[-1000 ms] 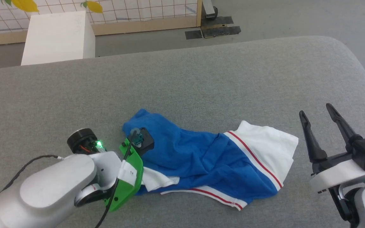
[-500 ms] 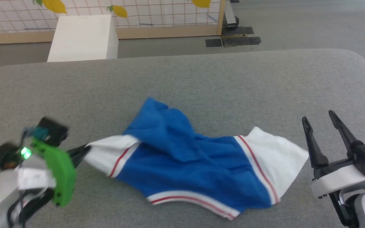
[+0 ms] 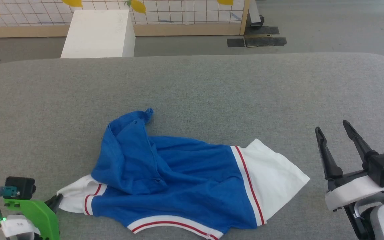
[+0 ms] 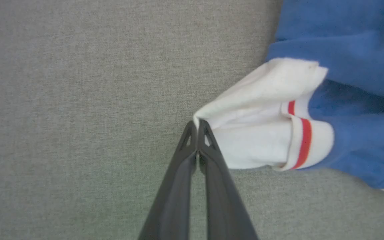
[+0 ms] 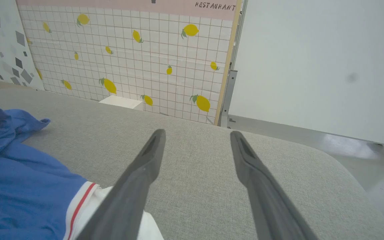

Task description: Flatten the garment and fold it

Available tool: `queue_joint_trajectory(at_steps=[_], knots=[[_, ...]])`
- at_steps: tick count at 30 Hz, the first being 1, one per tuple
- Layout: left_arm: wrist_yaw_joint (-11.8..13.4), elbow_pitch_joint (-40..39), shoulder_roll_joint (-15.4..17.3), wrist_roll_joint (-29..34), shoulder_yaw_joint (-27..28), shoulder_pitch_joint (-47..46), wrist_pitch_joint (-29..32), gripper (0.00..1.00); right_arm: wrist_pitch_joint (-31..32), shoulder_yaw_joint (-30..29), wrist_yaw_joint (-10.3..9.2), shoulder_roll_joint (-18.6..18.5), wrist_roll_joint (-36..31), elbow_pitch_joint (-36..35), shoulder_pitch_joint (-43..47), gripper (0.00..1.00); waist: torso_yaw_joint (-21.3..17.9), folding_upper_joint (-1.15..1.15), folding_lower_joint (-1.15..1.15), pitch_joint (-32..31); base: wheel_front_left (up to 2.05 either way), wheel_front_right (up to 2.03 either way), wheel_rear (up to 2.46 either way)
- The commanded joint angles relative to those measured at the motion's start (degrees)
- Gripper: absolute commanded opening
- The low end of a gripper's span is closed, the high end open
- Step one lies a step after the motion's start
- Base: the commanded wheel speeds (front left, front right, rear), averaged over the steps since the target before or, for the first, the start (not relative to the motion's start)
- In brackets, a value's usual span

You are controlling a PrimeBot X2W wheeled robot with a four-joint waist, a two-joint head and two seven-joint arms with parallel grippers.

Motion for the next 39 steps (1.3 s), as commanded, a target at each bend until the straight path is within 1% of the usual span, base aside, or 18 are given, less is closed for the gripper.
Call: queue_joint_trajectory(at_steps=[1,2,5,8,11,14,17,20,25,30,33,35,38,39], knots=[[0.21,1.80,-1.03,0.81,0.05,0.09,-1.41,0.30,-0.08,0.19,-0.09,0.21,-0.32,0.12,0.10,1.00,0.30,0.00,0.00,-0.35,0.00,0.00,0.00],[0.39,3.07,-1.70,1.63,0.03,-0.28,-2.50,1.00,-0.07,0.33,-0.09,0.25,-0.33,0.18,0.15,1.00,0.45,0.00,0.00,-0.60,0.00,0.00,0.00],[1.17,5.28,-2.00,4.51,-0.26,-1.55,-4.86,1.00,-0.07,0.33,-0.09,0.33,-0.29,0.20,0.57,1.00,0.89,0.00,0.00,-1.35,0.00,0.00,0.00],[1.73,4.32,-0.06,8.54,-1.24,-3.63,-5.45,1.00,-0.11,0.10,-0.09,0.43,-0.30,0.16,1.26,1.00,1.45,0.00,0.00,-2.08,0.00,0.00,0.00],[2.18,-0.08,2.78,11.97,-1.54,-6.46,-5.01,1.00,-0.19,-0.16,-0.09,0.69,-0.30,0.07,2.00,1.00,2.07,0.00,0.00,-2.55,0.00,0.00,0.00],[1.82,-6.11,5.37,14.51,-2.82,-8.98,-0.80,1.00,-0.20,-0.13,-0.09,0.95,-0.29,0.03,2.46,1.00,2.50,0.00,0.00,-2.70,0.00,0.00,0.00],[0.57,-11.67,7.15,16.45,-4.81,-11.56,6.08,1.00,0.04,0.30,-0.09,0.96,-0.23,0.01,2.43,1.00,2.72,0.00,0.00,-2.51,0.00,0.00,0.00],[-1.36,-14.73,8.15,18.44,-7.25,-14.17,13.92,1.00,0.24,0.76,-0.09,0.85,-0.23,-0.06,1.98,1.00,2.51,0.00,0.00,-2.05,0.00,0.00,0.00],[-4.87,-16.67,6.43,19.70,-9.44,-18.26,24.43,1.00,0.49,1.41,-0.09,0.53,-0.22,-0.14,0.76,1.00,1.64,0.00,0.00,-0.77,0.00,0.00,0.00],[-7.32,-12.90,3.90,21.03,-10.93,-19.70,31.26,1.00,0.45,1.96,-0.09,0.58,-0.33,-0.05,-0.40,1.00,0.24,0.00,0.00,0.91,0.00,0.00,0.00],[-8.47,-8.91,2.66,22.19,-11.47,-19.88,33.52,1.00,0.41,2.34,-0.09,0.71,-0.47,0.09,-1.24,1.00,-0.80,0.00,0.00,2.07,0.00,0.00,0.00],[-8.87,-5.77,1.63,21.96,-11.56,-19.92,33.91,1.00,0.41,2.28,-0.09,0.69,-0.65,0.23,-1.61,1.00,-1.21,0.00,0.00,2.80,0.00,0.00,0.00],[-9.44,-0.97,-0.09,19.54,-11.15,-19.50,34.06,1.00,0.54,2.63,-0.09,0.61,-0.80,0.46,-2.16,1.00,-1.82,0.00,0.00,3.68,0.00,0.00,0.00],[-9.94,0.35,-0.58,18.98,-11.28,-19.33,34.88,0.24,0.63,2.84,-0.09,0.50,-0.84,0.58,-2.36,1.00,-1.98,0.00,0.00,3.84,0.00,0.00,0.00]])
